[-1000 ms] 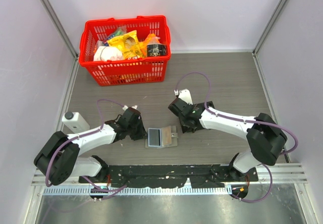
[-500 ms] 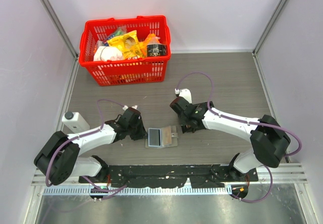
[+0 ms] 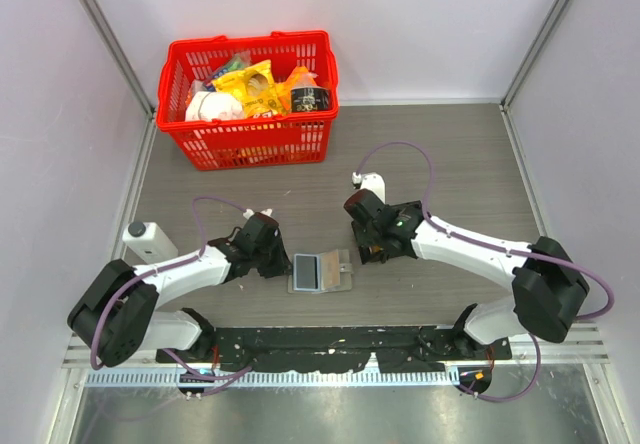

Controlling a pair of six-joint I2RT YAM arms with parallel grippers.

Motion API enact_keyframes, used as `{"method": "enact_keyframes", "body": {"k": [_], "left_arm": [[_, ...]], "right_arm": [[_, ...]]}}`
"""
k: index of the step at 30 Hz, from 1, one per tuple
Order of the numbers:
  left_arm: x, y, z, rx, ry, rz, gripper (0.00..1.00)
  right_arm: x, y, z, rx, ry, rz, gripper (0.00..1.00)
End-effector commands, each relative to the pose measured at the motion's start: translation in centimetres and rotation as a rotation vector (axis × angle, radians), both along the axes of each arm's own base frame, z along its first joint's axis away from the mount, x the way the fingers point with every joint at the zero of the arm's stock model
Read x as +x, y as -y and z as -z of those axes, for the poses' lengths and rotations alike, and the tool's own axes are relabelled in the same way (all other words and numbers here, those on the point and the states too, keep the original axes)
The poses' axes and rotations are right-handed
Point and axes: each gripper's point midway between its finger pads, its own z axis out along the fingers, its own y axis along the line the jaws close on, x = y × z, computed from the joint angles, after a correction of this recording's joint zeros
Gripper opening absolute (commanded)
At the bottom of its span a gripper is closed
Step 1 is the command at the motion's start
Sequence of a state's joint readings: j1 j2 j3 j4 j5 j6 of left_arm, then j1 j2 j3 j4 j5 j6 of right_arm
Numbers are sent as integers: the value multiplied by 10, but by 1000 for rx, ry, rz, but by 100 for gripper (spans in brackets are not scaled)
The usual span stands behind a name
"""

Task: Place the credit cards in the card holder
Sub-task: Pick up the credit card from the storage box.

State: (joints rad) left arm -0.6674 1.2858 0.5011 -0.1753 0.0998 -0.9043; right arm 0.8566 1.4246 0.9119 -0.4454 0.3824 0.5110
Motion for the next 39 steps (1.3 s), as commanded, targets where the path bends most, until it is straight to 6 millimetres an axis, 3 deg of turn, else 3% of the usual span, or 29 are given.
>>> {"method": "enact_keyframes", "body": {"k": [1, 10, 17, 26, 39], "left_arm": [[-8, -9, 14, 61, -34, 23, 0], [-8, -9, 12, 60, -31, 24, 0], [-8, -9, 13, 61, -34, 21, 0], [-7, -9, 13, 61, -35, 22, 0], [-6, -8, 13, 62, -37, 24, 0]], "right_arm": [[8, 1, -30, 55, 68, 28, 26], [8, 13, -7, -6, 20, 53, 24], [12, 6, -4, 45, -6, 35, 22], [11, 5, 17, 120, -102, 20, 22], [4, -8, 27, 222, -163, -3, 30]]}}
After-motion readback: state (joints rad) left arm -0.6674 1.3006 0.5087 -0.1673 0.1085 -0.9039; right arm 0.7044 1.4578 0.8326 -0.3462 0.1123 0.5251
